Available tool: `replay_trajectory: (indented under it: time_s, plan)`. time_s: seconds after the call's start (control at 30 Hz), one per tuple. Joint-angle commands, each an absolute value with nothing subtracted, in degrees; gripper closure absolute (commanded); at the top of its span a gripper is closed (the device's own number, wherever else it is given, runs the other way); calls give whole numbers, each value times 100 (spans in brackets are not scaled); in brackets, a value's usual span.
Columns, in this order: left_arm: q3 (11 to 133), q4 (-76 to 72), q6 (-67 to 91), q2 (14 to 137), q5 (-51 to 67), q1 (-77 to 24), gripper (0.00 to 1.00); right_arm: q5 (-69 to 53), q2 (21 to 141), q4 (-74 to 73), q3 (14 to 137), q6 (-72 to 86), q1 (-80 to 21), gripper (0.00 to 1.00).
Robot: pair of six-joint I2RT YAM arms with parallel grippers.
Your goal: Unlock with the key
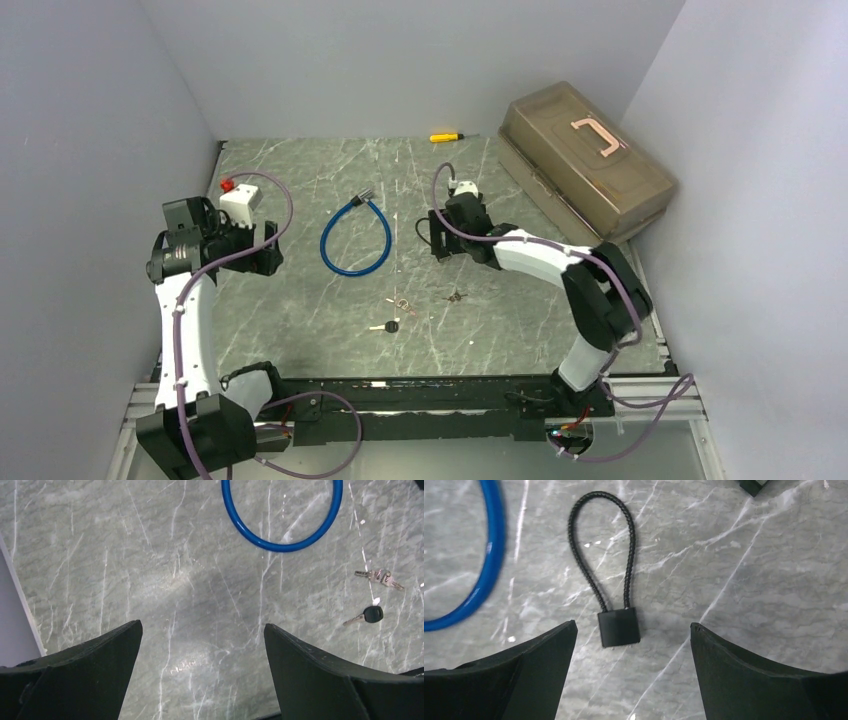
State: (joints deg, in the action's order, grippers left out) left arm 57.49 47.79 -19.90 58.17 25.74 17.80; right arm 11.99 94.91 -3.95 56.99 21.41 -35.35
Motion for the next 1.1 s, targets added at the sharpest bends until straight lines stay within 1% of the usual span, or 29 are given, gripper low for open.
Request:
replay_trajectory:
  time_s: [0.0,0.1,0.23,0.33,0.5,0.7,0.87,0.97,1.07]
  plan:
    - [5814,5301,-2390,5643,2342,1777,1,1573,9955,-410,6454,1994,-3394,14]
    - [5869,5440,-2519,5699,2322,1762,1,1576,10332,-651,7119,1875,-3136,15]
    - [5883,5248,-2425,5863,2181,1579,1,1405,10898,-1002,8168,1877,-2629,15]
    - [5878,5025,-2284,6126,1901,1137,1,1234,11418,-1258,8857,1960,-2284,15]
    - [5985,4628,-2136,6794,1411,398,1,1388,12132,-1612,9611,1830,-2099,21]
    - [6433,4395,-2068,7673,1345,19,1,1443,12515,-1534,9749,1706,-2051,24]
    - [6781,4124,-2082,8169,1217,-438,1,1378,12780,-1561,9862,1785,-2044,30]
    - [7022,3977,-2082,8455,1081,-586,1,1278,12914,-1623,9935,1855,-2048,36]
    - [7177,3716,-2033,8695,942,-668,1,1232,12926,-1638,9843,1935,-2065,45]
